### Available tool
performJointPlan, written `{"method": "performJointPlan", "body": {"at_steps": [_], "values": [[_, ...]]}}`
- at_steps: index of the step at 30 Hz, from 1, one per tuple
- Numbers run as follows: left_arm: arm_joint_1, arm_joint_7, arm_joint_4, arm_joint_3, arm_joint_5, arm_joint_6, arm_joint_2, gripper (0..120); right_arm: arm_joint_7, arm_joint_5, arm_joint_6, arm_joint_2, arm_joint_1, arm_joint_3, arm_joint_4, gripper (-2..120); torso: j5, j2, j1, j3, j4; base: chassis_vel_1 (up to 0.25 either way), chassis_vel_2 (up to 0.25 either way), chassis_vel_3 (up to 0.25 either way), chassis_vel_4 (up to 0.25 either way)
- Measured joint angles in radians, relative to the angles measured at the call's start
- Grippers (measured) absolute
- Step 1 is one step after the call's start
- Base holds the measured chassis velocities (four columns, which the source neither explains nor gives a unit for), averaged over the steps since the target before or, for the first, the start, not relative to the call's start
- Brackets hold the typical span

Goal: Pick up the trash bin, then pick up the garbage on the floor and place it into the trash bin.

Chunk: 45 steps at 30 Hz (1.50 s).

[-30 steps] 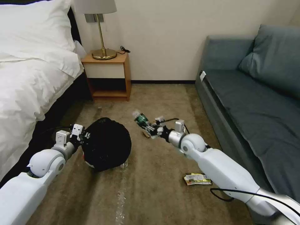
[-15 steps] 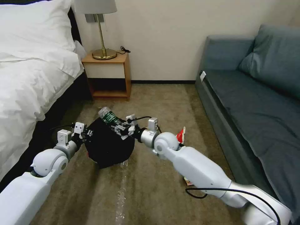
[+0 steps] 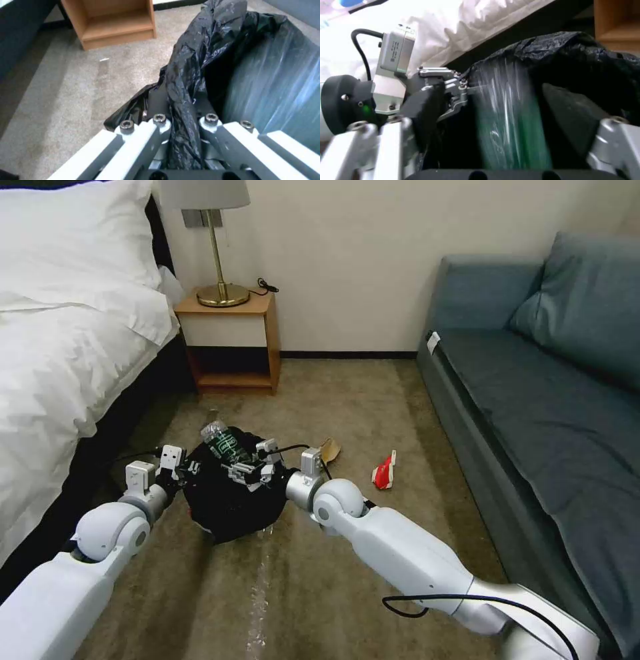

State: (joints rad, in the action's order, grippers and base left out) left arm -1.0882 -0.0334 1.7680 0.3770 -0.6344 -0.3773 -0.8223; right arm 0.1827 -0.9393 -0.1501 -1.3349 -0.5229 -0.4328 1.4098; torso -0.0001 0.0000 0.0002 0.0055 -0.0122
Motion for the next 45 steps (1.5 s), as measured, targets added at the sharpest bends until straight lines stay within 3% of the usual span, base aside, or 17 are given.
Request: {"method": "performJointPlan", "body": {"at_steps": [2, 7, 20, 33, 40, 45], "values": [[0.003, -0.001, 0.001, -0.001, -0.001, 0.0, 0.001, 4, 0.001, -0.002, 0.0, 0.003, 0.0, 0.002, 0.004, 88, 0.0, 0.0, 0.0, 0.0, 0.0, 0.0, 0.0, 0.0, 0.0], [0.005, -0.002, -0.001, -0.001, -0.002, 0.0, 0.006, 4, 0.004, -0.005, 0.003, 0.013, -0.001, 0.013, 0.017, 99, 0.0001, 0.0, 0.0, 0.0, 0.0, 0.0, 0.0, 0.0, 0.0], [-0.002, -0.002, -0.01, 0.023, -0.008, 0.003, 0.035, 4, 0.003, -0.011, -0.018, 0.091, 0.011, 0.075, 0.004, 100, 0.0003, 0.0, 0.0, 0.0, 0.0002, 0.0, 0.0, 0.0, 0.0], [-0.005, 0.002, -0.008, 0.039, -0.011, 0.007, 0.047, 4, 0.013, 0.19, 0.028, 0.278, -0.097, 0.185, -0.149, 100, 0.0004, 0.0, 0.0, 0.0, -0.0004, 0.0, 0.0, 0.0, 0.0], [-0.018, 0.011, -0.009, 0.042, 0.001, 0.015, 0.042, 4, 0.032, 0.301, 0.072, 0.295, -0.177, 0.246, -0.214, 100, 0.0006, 0.0, 0.0, 0.0, -0.0001, 0.0, 0.0, 0.0, 0.0], [-0.018, 0.012, -0.003, 0.038, -0.002, 0.015, 0.064, 4, 0.049, 0.34, 0.076, 0.295, -0.211, 0.276, -0.255, 100, 0.0002, 0.0, 0.0, 0.0, 0.0, 0.0, 0.0, 0.0, 0.0]]}}
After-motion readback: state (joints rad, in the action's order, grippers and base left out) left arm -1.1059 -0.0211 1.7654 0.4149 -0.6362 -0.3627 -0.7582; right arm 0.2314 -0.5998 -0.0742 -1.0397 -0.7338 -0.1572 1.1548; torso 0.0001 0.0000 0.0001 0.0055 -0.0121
